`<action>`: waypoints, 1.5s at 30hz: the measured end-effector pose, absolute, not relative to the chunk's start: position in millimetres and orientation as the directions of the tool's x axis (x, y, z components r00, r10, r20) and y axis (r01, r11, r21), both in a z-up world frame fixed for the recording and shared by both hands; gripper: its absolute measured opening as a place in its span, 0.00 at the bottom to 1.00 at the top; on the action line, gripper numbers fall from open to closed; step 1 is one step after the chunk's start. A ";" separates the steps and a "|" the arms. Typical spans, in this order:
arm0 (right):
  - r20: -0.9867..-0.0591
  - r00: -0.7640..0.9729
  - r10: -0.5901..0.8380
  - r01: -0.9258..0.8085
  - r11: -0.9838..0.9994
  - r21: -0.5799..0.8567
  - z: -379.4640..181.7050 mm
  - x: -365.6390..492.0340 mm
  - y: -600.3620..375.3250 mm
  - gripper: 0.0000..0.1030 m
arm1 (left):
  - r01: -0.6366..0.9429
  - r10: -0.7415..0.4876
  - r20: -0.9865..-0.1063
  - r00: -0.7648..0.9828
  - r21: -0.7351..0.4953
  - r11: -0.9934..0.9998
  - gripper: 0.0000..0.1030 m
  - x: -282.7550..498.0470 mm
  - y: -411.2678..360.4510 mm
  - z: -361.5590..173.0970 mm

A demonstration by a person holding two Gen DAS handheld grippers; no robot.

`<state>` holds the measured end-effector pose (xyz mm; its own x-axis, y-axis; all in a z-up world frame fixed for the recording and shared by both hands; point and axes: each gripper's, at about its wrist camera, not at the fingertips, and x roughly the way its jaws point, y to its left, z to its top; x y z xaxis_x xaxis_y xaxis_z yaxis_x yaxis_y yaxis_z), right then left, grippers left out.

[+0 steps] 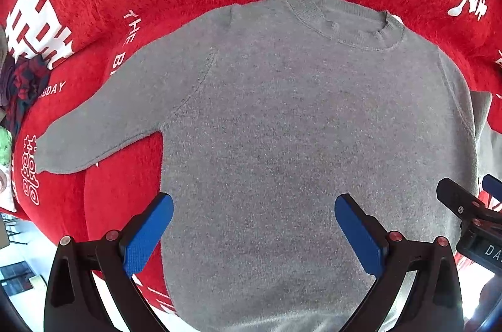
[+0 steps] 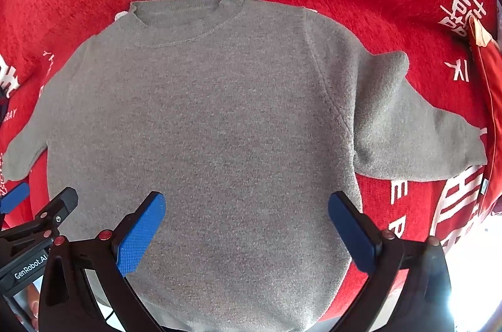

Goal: Fold small clothes

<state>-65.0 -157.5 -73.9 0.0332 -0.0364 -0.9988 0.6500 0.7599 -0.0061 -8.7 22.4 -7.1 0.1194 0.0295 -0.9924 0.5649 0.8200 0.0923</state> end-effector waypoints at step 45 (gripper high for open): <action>-1.000 0.019 -0.005 0.648 0.762 0.009 -83.2 -49.6 -140.9 1.00 | 0.547 0.064 -0.990 0.123 0.121 0.828 1.00 -0.4 43.1 -16.2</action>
